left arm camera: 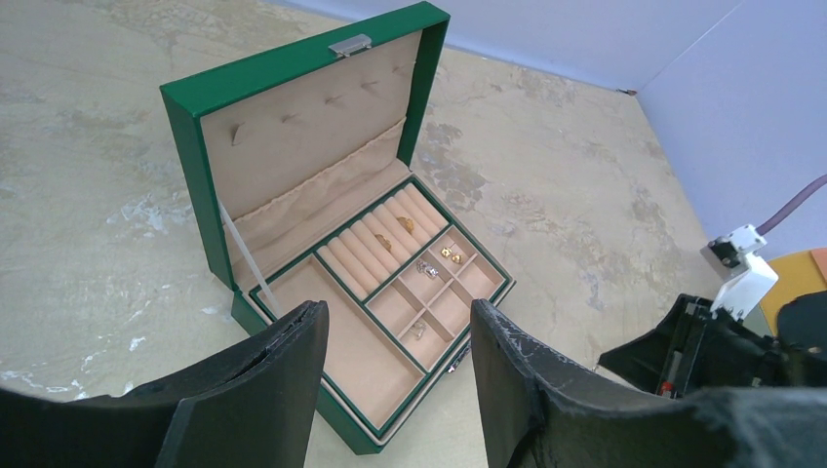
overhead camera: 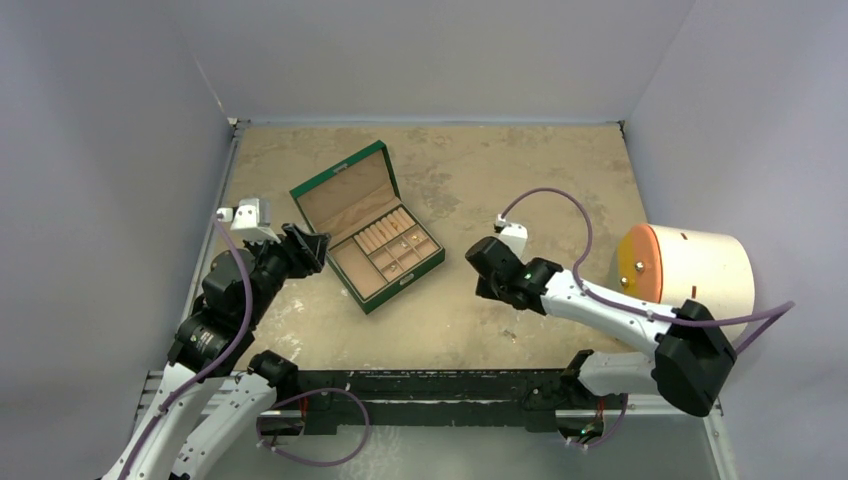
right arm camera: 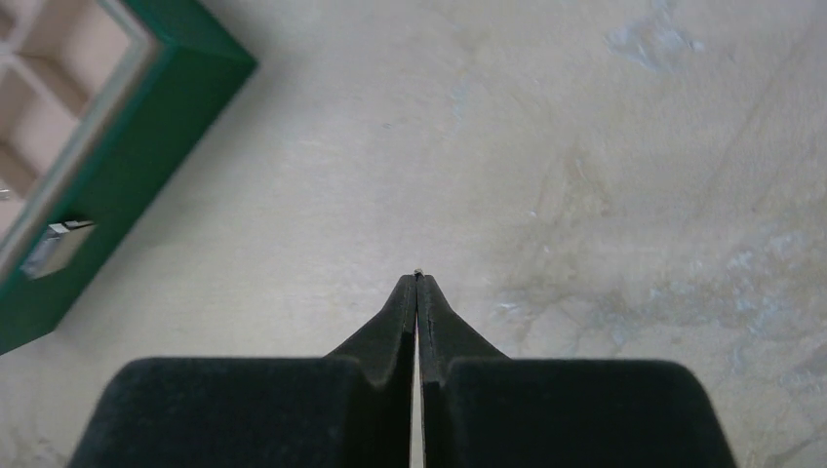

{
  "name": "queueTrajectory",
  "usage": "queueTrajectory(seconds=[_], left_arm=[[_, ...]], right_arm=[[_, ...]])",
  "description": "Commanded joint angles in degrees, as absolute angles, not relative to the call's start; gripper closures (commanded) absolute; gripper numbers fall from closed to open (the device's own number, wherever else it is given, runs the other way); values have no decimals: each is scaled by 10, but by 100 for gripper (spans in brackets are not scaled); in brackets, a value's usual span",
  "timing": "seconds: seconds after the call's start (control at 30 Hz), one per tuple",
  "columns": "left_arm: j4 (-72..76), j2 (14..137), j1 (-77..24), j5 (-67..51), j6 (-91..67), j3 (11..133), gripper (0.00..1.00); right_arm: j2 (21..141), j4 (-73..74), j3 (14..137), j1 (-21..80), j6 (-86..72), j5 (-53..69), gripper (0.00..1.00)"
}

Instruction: Organize the mixed jewelry

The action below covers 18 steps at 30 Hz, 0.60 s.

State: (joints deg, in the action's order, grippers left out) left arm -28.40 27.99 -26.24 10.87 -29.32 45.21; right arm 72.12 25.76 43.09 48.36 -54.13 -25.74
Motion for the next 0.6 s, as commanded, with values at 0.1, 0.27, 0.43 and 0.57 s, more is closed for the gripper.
queueTrajectory(seconds=[0.1,0.27,0.43,0.57], left_arm=[[-265,272,-258,108,-287,455,45],[-266,272,-258,110,-287,455,45],[-267,269,-257,112,-286,455,45],[-268,269,-258,114,-287,455,45]], right_arm=[[704,127,498,482,-387,-206,100],[748,74,553,482,-333,-143,100],[816,45,609,483,-312,-90,100],[865,12,642,492,-308,-47,100]])
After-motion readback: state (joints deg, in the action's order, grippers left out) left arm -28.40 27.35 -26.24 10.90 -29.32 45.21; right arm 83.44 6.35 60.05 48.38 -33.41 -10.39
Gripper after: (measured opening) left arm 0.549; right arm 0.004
